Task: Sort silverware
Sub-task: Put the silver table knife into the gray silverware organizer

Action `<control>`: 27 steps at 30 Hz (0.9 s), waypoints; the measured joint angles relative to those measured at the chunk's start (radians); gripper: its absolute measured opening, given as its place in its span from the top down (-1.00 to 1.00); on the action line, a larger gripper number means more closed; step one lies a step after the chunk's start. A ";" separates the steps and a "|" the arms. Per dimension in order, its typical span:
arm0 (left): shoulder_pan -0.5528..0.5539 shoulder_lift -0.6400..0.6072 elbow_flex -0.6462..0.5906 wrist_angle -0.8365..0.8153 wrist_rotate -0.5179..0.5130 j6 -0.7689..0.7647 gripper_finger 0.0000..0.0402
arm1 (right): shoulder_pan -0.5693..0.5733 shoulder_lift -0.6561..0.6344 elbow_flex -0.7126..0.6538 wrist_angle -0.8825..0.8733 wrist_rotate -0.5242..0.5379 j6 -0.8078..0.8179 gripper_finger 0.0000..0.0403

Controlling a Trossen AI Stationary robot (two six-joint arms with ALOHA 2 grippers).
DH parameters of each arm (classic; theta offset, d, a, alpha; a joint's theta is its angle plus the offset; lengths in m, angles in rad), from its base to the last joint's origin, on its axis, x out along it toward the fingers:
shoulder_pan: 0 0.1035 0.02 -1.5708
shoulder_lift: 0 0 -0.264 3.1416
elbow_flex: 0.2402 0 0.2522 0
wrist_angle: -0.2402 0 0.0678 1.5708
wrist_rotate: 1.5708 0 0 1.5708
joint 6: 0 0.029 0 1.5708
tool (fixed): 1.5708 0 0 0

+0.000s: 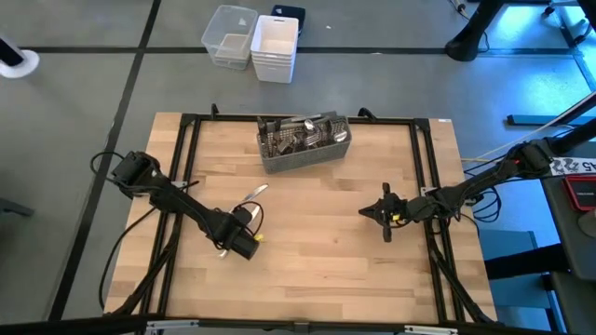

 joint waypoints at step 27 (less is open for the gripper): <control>0.113 -0.005 -0.027 0.078 0.103 0.105 0.37 | 0.000 -0.183 -0.001 -0.004 0.019 -0.087 0.95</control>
